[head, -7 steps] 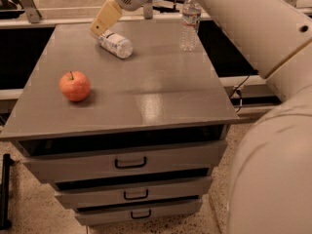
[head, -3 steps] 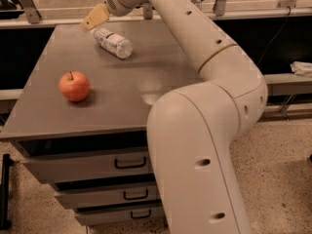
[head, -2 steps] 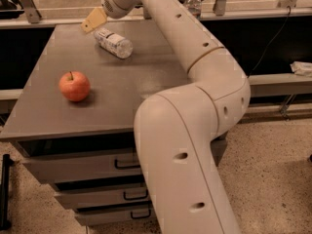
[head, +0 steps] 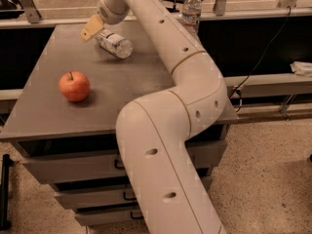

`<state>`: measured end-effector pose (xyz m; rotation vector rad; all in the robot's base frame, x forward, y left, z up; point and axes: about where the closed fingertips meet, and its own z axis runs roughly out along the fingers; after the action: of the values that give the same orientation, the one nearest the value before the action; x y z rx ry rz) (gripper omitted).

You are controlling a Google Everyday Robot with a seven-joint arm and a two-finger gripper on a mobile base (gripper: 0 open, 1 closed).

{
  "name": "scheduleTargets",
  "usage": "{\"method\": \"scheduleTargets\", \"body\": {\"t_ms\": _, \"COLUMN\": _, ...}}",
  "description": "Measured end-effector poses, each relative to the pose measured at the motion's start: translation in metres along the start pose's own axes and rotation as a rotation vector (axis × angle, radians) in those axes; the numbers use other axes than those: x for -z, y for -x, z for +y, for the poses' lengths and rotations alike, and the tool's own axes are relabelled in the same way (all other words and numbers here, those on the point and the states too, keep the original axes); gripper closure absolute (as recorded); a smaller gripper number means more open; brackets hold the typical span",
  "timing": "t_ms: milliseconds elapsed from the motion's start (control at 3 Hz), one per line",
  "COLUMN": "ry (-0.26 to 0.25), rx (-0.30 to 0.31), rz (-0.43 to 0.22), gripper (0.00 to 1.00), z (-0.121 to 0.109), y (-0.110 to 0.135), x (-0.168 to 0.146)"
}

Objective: Place blue plastic bottle upright

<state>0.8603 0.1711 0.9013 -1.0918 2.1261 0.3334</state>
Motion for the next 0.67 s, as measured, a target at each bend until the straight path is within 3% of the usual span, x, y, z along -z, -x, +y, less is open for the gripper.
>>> {"method": "scheduleTargets", "body": {"t_ms": 667, "ry": -0.028, "rx": 0.023, "rz": 0.129, "gripper": 0.0, "z": -0.001, "y": -0.025, "x": -0.007}}
